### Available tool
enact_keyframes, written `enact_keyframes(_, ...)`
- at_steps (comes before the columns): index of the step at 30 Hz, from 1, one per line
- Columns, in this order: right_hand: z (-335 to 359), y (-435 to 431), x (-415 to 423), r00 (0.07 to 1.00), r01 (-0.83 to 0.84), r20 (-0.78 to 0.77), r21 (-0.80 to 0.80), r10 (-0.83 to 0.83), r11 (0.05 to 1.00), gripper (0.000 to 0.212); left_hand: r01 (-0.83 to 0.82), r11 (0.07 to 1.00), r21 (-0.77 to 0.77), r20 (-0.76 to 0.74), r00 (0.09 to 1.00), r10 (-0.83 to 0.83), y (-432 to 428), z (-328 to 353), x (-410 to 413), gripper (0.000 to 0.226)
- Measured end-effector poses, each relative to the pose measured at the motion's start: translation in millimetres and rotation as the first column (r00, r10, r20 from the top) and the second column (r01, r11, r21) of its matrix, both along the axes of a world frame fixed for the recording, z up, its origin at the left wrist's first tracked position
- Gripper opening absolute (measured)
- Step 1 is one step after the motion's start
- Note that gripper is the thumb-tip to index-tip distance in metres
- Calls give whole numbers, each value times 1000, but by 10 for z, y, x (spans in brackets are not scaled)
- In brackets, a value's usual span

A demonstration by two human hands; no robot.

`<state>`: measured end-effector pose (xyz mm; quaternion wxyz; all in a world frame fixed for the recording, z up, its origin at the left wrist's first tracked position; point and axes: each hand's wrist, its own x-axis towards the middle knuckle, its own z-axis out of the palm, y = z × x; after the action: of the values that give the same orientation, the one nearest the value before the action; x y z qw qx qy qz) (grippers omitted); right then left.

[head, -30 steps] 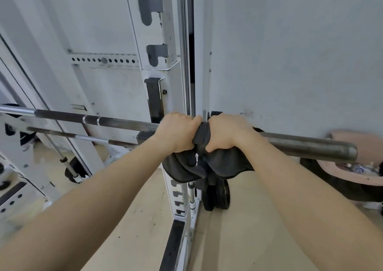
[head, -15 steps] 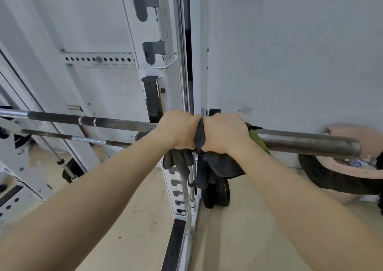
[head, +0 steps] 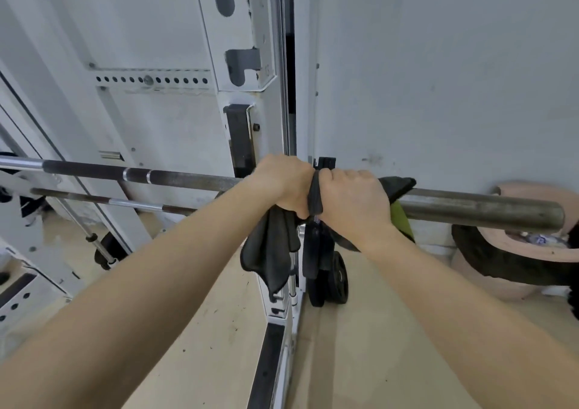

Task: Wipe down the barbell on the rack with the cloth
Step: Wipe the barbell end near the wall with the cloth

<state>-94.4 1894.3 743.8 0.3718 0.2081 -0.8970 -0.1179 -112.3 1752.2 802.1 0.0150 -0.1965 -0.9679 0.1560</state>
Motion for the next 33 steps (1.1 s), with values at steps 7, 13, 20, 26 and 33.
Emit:
enact_keyframes(7, 520, 32, -127, 694, 46, 719, -88, 31, 995, 35, 147, 989, 26, -650, 754, -95, -79, -533, 148, 19)
enact_keyframes(13, 95, 99, 46, 994, -19, 106, -29, 22, 999, 29, 29, 1000, 9, -130, 991, -28, 13, -82, 47, 35)
enact_keyframes(20, 13, 283, 96, 999, -26, 31, -94, 29, 995, 30, 39, 999, -2, -27, 999, -39, 237, -4, 44, 38)
enact_keyframes(26, -10, 1084, 232, 999, 46, 30, -108, -43, 993, 32, 167, 978, 122, -14, 986, -167, 988, -92, 77, 40)
enact_keyframes(33, 38, 1963, 358, 994, 80, 87, -123, -70, 989, 28, 248, 945, 212, -33, 969, -246, 1853, -161, 104, 34)
